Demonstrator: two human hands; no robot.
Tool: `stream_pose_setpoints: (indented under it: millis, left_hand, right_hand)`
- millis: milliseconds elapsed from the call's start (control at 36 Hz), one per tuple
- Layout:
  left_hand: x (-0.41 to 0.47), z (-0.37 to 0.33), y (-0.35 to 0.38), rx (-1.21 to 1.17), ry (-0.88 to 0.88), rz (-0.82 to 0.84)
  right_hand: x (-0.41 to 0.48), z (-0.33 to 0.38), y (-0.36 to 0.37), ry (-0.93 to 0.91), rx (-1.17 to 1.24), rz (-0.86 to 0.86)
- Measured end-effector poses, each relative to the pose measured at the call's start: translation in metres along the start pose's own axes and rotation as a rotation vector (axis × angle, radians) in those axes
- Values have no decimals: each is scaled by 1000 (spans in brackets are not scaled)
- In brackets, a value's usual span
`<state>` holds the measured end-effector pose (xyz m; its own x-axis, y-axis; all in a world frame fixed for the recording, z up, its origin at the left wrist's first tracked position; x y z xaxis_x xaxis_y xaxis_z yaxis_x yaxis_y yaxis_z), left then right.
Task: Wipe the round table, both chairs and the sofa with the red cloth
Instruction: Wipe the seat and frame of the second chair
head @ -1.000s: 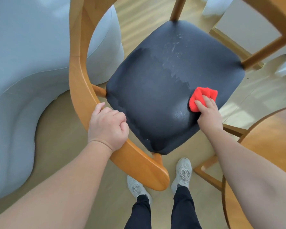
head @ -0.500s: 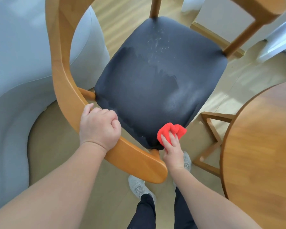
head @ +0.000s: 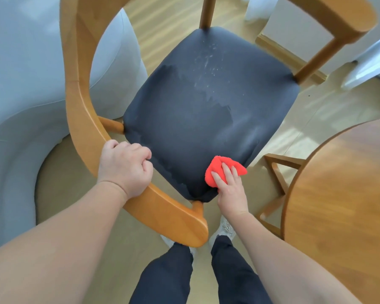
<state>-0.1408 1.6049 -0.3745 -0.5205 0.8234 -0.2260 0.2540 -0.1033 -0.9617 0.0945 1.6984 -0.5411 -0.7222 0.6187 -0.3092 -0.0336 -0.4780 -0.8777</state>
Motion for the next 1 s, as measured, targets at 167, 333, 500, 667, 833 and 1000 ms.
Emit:
stream_pose_setpoints:
  millis: [167, 333, 500, 667, 833, 1000]
  left_hand:
    - [17, 0, 10, 155, 37, 266]
    - [58, -25, 13, 153, 124, 288]
    - [96, -39, 23, 91, 272, 290]
    - [126, -48, 36, 11, 382, 294]
    - [147, -66, 54, -48, 444, 245]
    - [163, -76, 62, -122, 339, 199]
  right_hand:
    - [30, -17, -29, 193, 114, 13]
    - [40, -13, -42, 203, 82, 101]
    - [26, -4, -25, 161, -104, 155]
    - [46, -16, -35, 185, -16, 31]
    - [60, -33, -40, 92, -56, 22]
    - [87, -57, -62, -73, -103, -114]
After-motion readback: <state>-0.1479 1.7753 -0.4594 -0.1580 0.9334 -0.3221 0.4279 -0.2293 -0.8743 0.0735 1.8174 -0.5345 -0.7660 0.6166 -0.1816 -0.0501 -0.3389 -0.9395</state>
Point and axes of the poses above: each hand's wrist, its own x-axis towards the middle knuckle, its own y-axis out of the palm, z = x × y, the point moved 6 cm from there along x, towards the middle knuckle, and after that the axes turned 6 degrees about -x, right-handed, at the moved point
